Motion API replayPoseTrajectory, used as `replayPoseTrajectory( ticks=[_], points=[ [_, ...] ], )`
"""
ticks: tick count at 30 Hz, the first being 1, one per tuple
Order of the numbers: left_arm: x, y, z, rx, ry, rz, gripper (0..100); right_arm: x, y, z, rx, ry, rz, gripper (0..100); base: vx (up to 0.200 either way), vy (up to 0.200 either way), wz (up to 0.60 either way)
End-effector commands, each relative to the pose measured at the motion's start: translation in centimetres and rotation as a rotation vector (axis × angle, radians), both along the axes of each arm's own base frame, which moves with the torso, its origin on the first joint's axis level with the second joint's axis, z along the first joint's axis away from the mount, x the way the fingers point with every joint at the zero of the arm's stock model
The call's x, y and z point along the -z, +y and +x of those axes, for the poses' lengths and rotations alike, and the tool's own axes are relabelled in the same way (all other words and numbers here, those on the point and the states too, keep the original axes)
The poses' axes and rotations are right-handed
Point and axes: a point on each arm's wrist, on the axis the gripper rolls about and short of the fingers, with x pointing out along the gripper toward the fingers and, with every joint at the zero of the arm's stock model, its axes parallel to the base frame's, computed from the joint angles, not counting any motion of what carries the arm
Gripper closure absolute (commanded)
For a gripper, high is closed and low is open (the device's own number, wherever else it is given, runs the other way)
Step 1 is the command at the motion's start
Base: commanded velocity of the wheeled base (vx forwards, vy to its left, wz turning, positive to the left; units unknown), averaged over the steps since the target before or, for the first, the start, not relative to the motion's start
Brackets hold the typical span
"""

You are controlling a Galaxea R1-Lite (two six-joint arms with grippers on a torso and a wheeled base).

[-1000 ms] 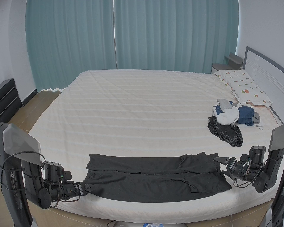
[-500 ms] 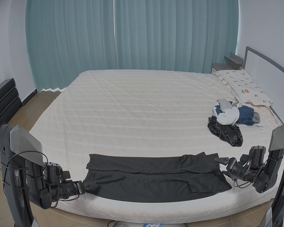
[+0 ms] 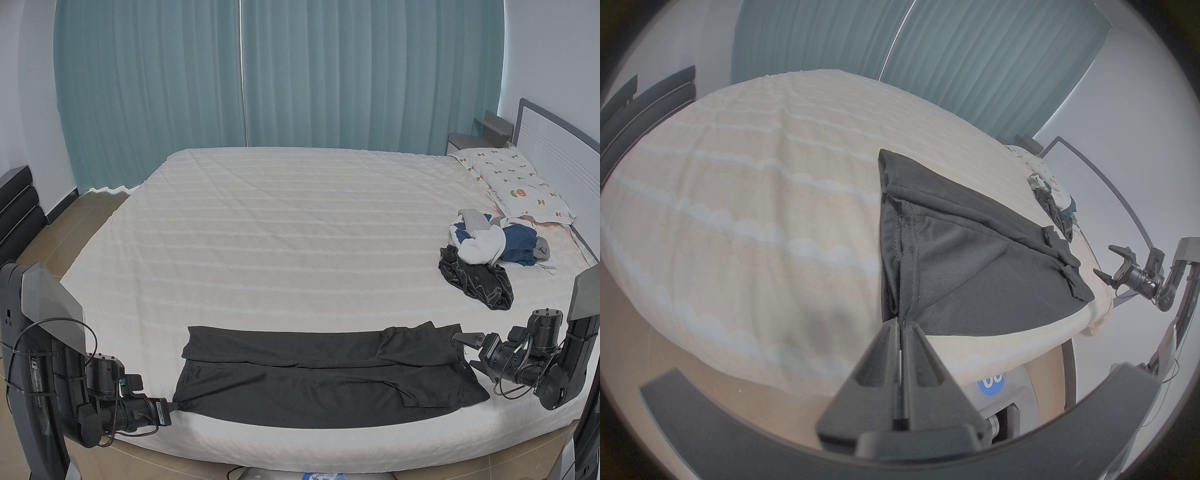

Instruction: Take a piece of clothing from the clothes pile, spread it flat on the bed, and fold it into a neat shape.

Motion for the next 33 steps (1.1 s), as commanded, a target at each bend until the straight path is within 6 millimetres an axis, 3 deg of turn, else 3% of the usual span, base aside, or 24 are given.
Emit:
replayPoseTrajectory(
  ticks=[1,13,14,23,27,33],
  points=[
    [0.1,0.2,-0.6,-0.004,0.025,0.006,100,0.1,0.0,0.0,0.001,0.005,0.000,0,0.000,0.000,0.00],
    [0.3,0.3,-1.2,0.005,0.042,0.064,100,0.1,-0.1,-0.1,0.002,0.008,0.000,0,0.000,0.000,0.00],
    [0.3,0.3,-1.2,0.007,0.044,0.067,0,0.1,-0.1,-0.1,0.002,0.008,0.000,0,0.000,0.000,0.00],
    [-1.0,0.9,0.3,-0.062,-0.044,0.014,0,0.1,-0.1,-0.1,0.006,0.009,0.001,0,0.000,0.000,0.00],
    [-3.1,0.5,2.6,-0.138,-0.148,-0.094,0,0.2,-0.2,0.0,0.007,0.008,0.001,0,0.000,0.000,0.00],
    [-3.4,-0.9,5.6,-0.114,-0.204,-0.138,0,0.5,-0.1,-0.1,-0.008,0.022,0.010,0,0.000,0.000,0.00]
  ],
)
